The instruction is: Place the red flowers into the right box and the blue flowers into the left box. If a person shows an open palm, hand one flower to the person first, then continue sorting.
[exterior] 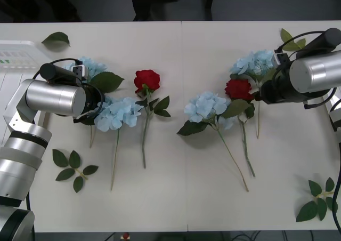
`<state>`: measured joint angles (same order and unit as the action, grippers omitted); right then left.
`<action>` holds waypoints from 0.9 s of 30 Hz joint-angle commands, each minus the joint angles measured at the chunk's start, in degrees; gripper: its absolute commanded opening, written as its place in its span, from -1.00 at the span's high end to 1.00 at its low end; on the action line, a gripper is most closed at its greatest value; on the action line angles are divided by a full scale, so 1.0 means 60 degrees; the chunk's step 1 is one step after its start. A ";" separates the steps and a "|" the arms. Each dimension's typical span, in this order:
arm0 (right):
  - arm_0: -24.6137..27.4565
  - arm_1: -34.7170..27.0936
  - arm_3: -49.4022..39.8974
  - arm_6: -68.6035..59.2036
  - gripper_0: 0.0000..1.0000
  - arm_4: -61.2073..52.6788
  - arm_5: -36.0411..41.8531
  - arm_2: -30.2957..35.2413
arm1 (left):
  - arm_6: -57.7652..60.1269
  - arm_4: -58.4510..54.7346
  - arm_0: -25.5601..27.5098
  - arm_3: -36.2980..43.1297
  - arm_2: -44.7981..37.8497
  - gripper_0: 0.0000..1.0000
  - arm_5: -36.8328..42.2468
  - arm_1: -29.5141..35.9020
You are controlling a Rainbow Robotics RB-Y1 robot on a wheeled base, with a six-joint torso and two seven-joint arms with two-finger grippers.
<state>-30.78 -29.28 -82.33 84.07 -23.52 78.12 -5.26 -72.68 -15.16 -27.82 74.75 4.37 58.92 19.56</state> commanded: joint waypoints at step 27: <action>-0.0598 0.0309 0.1256 -0.0725 0.89 0.0698 -0.1330 -0.0881 | -0.2125 -0.1252 0.0447 0.4124 -0.5109 1.00 0.5590 0.3625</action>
<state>-32.63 -28.60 -73.81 81.98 -19.33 70.46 -11.31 -82.99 -22.02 -27.25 100.96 -24.47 94.37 37.24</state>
